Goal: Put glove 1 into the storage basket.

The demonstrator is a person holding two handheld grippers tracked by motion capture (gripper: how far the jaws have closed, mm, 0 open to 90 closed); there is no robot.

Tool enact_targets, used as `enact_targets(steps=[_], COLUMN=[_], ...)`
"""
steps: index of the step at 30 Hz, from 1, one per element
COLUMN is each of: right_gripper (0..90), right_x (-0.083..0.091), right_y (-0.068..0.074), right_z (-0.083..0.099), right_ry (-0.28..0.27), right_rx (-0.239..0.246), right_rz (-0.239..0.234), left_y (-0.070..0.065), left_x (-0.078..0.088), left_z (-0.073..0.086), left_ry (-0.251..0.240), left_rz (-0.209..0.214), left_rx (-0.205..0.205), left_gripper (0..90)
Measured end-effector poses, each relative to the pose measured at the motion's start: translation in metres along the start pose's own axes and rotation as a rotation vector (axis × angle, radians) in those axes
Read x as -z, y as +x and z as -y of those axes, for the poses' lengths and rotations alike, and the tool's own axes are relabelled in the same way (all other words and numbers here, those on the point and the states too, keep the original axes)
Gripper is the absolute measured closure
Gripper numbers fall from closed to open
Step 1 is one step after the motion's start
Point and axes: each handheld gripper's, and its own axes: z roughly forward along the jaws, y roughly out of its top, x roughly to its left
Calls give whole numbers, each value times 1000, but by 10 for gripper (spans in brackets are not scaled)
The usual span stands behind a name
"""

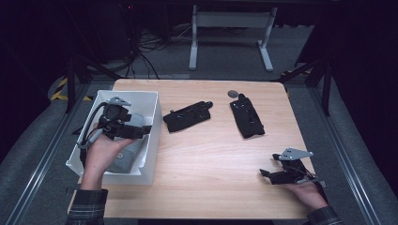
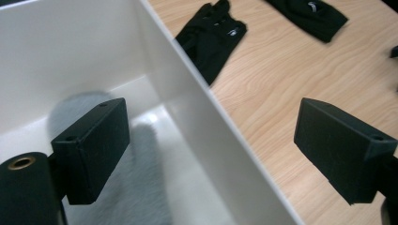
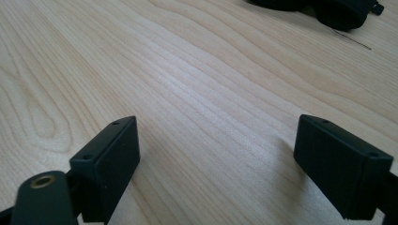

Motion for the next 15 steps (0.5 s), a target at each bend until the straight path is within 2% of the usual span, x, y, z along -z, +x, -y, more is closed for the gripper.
enact_targets(steps=[9, 10, 11, 12, 13, 14, 15], right_gripper=[150, 150, 150, 150, 150, 150, 150], right_x=[0, 0, 0, 0, 0, 0, 0], right_y=[0, 0, 0, 0, 0, 0, 0], right_z=[0, 0, 0, 0, 0, 0, 0], right_ry=[0, 0, 0, 0, 0, 0, 0], right_rx=[0, 0, 0, 0, 1, 1, 1], right_rz=[0, 0, -1, -1, -1, -1, -1], left_y=[-43, -43, -52, -52, -60, -60, -69], left_x=[-16, -16, -20, -20, -24, -24, -28], left_z=[-13, -13, -14, -14, -15, -15, -16], left_ry=[-32, -32, -35, -35, -34, -34, -33], left_rz=[60, 60, 71, 71, 82, 82, 93], left_rx=[-65, -65, -76, -76, -90, -90, -105], left_gripper=[127, 127, 127, 126, 126, 127, 126])
